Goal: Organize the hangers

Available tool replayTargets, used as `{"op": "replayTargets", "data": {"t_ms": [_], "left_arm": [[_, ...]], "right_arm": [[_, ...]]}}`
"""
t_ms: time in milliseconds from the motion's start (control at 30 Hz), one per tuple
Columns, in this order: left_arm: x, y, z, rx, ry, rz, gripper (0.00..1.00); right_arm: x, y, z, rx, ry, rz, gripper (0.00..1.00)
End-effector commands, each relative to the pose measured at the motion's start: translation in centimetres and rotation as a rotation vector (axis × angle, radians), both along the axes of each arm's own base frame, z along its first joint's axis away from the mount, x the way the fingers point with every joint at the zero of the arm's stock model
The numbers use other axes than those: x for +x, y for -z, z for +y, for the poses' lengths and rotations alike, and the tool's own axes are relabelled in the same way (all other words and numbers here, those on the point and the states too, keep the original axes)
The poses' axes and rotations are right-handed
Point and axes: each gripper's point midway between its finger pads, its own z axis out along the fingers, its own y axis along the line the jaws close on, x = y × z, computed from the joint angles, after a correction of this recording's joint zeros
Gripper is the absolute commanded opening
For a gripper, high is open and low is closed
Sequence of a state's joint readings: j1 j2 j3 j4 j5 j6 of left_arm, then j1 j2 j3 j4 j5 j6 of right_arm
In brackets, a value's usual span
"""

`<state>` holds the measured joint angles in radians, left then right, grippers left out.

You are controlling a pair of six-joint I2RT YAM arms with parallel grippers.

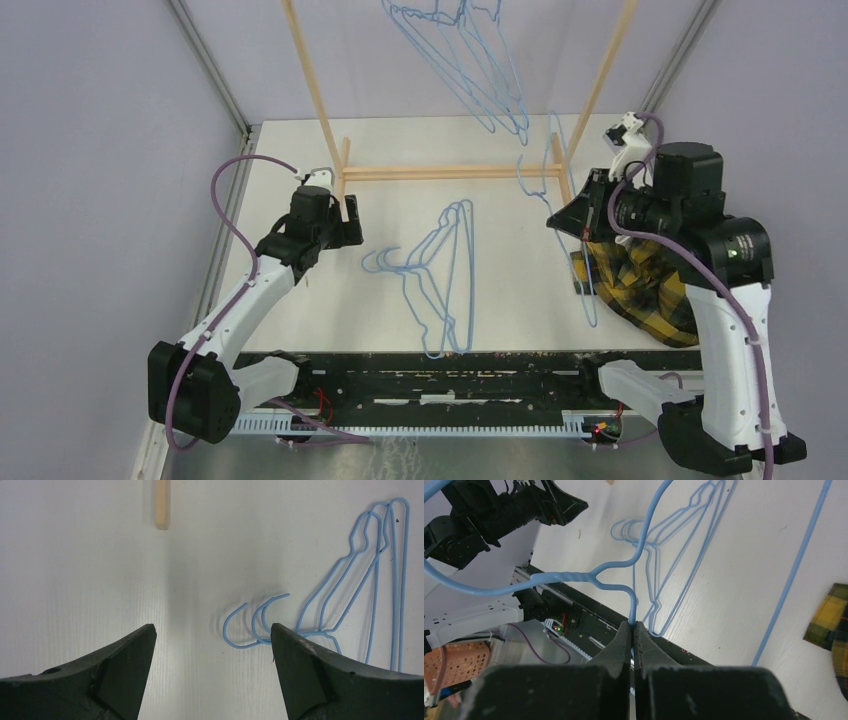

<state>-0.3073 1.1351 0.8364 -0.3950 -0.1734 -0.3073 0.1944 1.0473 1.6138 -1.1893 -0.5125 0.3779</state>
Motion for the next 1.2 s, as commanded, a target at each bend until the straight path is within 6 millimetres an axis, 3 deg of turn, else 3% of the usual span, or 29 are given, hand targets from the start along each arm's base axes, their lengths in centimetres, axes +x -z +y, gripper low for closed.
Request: {"op": "replayTargets", "data": {"t_ms": [0, 100, 233, 433, 667, 900, 1167], "left_arm": [[0.7, -1.5, -0.8, -0.06, -0.007, -0.051, 0.92], [0.9, -1.7, -0.9, -0.067, -0.005, -0.06, 0.92], [1.1, -2.1, -1.0, -0.065, 0.0, -0.068, 0.92], [1.1, -2.4, -0.7, -0.051, -0.004, -0.075, 0.92], [1.0, -2.3, -0.5, -0.04, -0.007, -0.076, 0.92], [1.0, -2.0, -0.3, -0.028, -0.016, -0.069, 0.92], [1.3, -1.6, 0.1, -0.004, -0.031, -0.054, 0.92]], "right_arm": [[-1.0, -3.1, -1.8, -0.069, 0.048, -0.117, 0.01], [-0.6, -3.9, -1.8, -0.053, 0.065, -0.143, 0.01], [1.6, -5.6, 0.2, 0.059, 0.031, -0.168, 0.01], [6.1, -11.2, 3.3, 0.236, -0.044, -0.288, 0.01], [12.2, -16.1, 3.6, 0.291, -0.031, -0.405, 0.01], [20.1, -17.8, 2.1, 0.449, -0.034, -0.448, 0.01], [25.9, -17.3, 1.1, 0.533, -0.057, -0.452, 0.01]]}}
